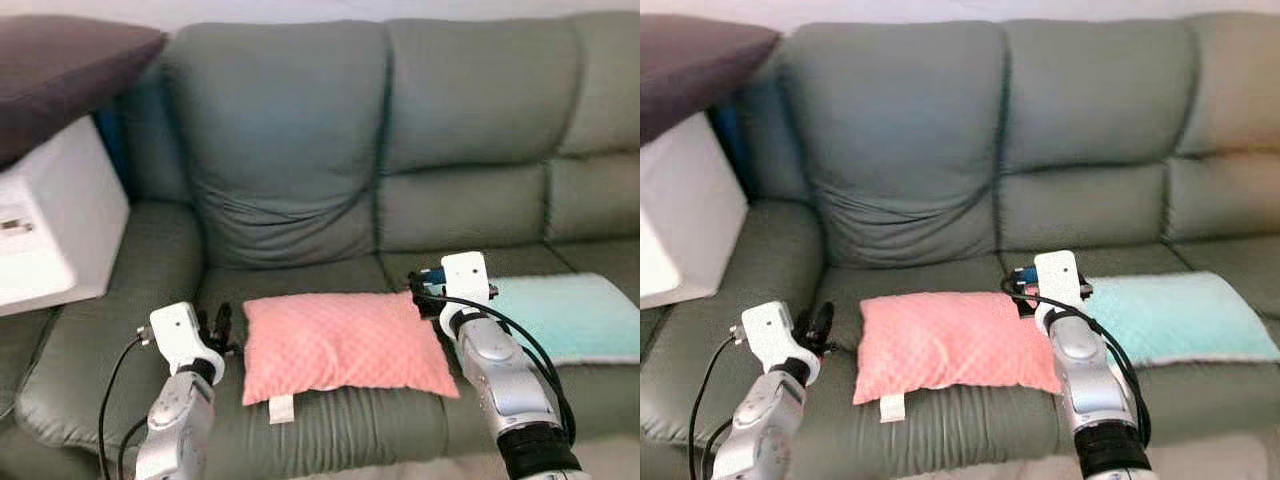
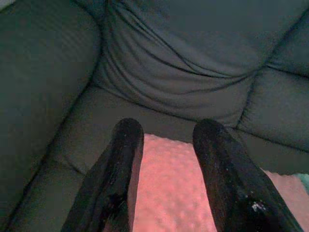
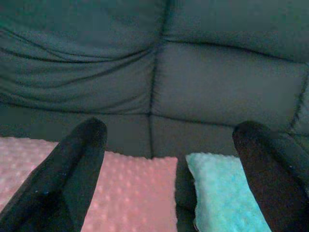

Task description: Move the pillow to the sofa

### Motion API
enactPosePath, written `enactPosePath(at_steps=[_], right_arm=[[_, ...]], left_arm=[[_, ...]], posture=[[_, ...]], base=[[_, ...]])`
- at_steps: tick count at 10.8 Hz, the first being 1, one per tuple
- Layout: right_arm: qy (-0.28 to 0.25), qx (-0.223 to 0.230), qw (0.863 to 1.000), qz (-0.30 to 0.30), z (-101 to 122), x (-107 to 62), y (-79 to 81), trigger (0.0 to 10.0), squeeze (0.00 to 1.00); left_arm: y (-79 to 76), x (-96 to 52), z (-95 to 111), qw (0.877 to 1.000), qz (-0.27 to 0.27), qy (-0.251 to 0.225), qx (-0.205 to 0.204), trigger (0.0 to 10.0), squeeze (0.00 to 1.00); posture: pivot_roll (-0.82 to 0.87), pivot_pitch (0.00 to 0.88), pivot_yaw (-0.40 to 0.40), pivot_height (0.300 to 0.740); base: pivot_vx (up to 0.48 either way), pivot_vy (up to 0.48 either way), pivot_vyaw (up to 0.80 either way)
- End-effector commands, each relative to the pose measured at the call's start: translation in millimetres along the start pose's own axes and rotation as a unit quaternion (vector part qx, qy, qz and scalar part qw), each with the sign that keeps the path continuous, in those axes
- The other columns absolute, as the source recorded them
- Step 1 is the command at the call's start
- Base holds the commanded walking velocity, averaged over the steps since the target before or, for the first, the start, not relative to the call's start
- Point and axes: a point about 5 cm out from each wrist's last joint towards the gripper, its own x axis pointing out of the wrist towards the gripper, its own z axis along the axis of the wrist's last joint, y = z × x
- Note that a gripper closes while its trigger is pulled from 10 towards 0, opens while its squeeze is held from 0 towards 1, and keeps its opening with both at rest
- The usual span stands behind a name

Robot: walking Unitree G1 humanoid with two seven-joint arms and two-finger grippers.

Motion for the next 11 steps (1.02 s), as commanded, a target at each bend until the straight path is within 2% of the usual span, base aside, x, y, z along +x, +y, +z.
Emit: enactPosePath(at_steps=[1,7,11], right_arm=[[-0.007,0.001,1.000,-0.002,4.7,-0.2,-2.1,10.0,0.00],[-0.001,0.001,1.000,0.001,2.9,-0.4,-1.5,10.0,0.00],[0.004,-0.001,1.000,0.003,0.9,-0.8,-1.7,10.0,0.00]], left_arm=[[-1.6,0.3,-0.7,1.000,-0.005,0.004,-0.004,10.0,0.00],[0.1,0.3,-0.4,1.000,-0.004,0.004,-0.009,10.0,0.00],[5.0,-0.2,0.0,1.000,0.005,0.002,-0.020,10.0,0.00]], posture=[[-0.28,0.000,0.033,0.740],[-0.28,0.000,0.034,0.740],[-0.28,0.000,0.036,0.740]], base=[[0.000,-0.368,0.00],[0.000,-0.366,0.00],[0.000,0.000,0.00]])
